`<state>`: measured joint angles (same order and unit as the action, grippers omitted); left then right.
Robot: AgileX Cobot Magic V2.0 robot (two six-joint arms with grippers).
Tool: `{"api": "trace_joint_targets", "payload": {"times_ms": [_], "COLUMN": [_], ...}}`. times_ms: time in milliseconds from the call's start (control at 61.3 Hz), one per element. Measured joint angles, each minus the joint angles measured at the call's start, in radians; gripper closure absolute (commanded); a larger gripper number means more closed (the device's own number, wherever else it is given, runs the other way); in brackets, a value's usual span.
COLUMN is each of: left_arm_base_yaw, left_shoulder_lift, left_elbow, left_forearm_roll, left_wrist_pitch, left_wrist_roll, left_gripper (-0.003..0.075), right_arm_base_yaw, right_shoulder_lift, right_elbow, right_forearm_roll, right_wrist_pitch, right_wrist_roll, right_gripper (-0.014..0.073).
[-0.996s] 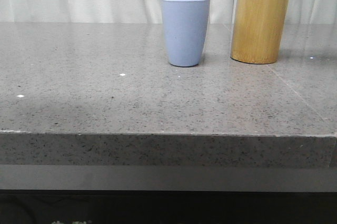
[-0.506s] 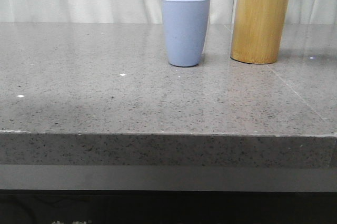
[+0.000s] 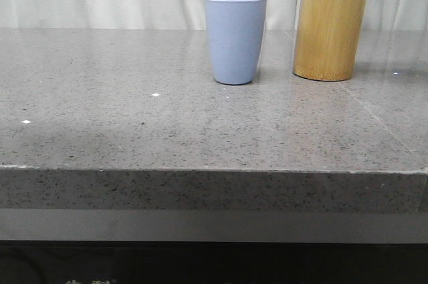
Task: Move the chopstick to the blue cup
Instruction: 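Grasp the pink chopstick with the right gripper and pull it upward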
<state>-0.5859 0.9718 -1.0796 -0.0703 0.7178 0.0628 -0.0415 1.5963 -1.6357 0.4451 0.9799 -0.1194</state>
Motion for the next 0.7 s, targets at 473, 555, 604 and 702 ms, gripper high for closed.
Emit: {"api": "trace_joint_targets", "payload": {"times_ms": [473, 555, 604, 702], "left_arm_base_yaw": [0.000, 0.000, 0.000, 0.000], "left_shoulder_lift": [0.000, 0.000, 0.000, 0.000], "left_elbow": [0.000, 0.000, 0.000, 0.000], "left_forearm_roll": [0.000, 0.000, 0.000, 0.000], "left_wrist_pitch": [0.000, 0.000, 0.000, 0.000], "left_wrist_roll": [0.000, 0.000, 0.000, 0.000], "left_gripper": [0.0408, 0.0408, 0.0408, 0.0408], "right_arm_base_yaw": [0.000, 0.000, 0.000, 0.000], "right_shoulder_lift": [0.000, -0.002, -0.002, -0.008], "right_elbow": [-0.338, -0.399, -0.434, -0.487], "right_forearm_roll": [-0.111, -0.113, -0.113, -0.113], "right_wrist_pitch": [0.235, 0.271, 0.282, 0.288], "right_wrist_roll": [-0.016, -0.016, -0.016, -0.016], "right_gripper": [0.0622, 0.0622, 0.0622, 0.0622]}}
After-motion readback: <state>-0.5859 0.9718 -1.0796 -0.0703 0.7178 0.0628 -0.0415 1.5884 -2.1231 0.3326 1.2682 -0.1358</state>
